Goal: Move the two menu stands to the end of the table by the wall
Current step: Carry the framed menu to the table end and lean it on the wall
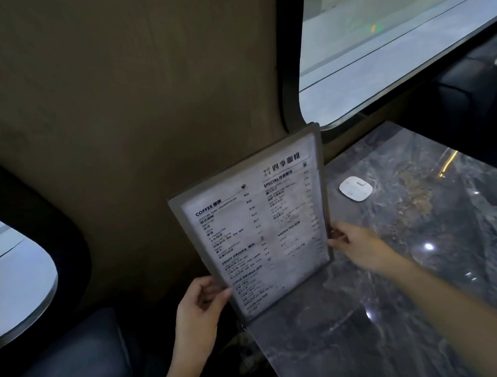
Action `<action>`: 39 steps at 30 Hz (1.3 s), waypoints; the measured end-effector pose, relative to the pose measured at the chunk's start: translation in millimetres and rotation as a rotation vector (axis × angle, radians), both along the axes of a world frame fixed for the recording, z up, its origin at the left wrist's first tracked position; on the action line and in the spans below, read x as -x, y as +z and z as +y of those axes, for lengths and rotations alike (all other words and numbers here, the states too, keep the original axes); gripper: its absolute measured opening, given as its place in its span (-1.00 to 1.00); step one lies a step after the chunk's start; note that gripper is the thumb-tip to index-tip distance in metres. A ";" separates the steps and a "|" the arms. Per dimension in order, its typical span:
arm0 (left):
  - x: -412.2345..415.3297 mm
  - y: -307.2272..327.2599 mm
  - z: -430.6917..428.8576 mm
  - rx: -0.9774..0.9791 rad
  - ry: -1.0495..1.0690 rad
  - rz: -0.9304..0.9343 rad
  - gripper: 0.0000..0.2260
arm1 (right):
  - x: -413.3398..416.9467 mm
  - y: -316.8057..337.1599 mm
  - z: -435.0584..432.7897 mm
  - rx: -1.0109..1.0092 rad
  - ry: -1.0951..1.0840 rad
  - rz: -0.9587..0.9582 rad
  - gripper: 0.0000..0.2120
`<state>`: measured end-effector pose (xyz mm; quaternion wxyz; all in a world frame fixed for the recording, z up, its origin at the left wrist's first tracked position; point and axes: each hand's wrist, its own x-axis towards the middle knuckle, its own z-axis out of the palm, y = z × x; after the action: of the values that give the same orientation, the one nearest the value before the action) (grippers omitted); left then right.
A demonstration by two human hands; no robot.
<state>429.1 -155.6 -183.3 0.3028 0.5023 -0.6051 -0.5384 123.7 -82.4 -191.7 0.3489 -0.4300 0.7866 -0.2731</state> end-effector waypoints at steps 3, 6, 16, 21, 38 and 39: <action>-2.4 -16.8 8.5 -0.050 -0.041 -0.146 -0.76 | -1.2 -6.5 9.6 -0.085 0.041 -0.026 -0.71; -3.0 -33.5 19.1 -0.085 -0.090 -0.283 -0.74 | -2.4 -14.5 16.4 -0.159 0.054 0.019 -0.66; 7.3 -49.4 25.9 0.024 -0.091 -0.536 -0.88 | -16.4 -44.0 10.8 -0.203 -0.003 0.052 -0.75; 9.2 -50.0 24.7 0.037 -0.075 -0.574 -0.84 | -17.5 -42.3 4.7 -0.197 0.012 0.032 -0.83; 11.8 -48.1 -14.8 0.054 0.111 -0.524 -0.94 | -28.4 -39.7 -39.6 -0.112 0.037 -0.063 -0.78; 11.9 -48.3 -17.4 0.053 0.108 -0.534 -0.93 | -28.3 -40.8 -42.4 -0.110 0.042 -0.070 -0.77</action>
<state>417.2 -173.0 -231.6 0.1739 0.6500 -0.6498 -0.3537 152.0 -124.9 -232.5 0.4050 -0.4170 0.7785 -0.2367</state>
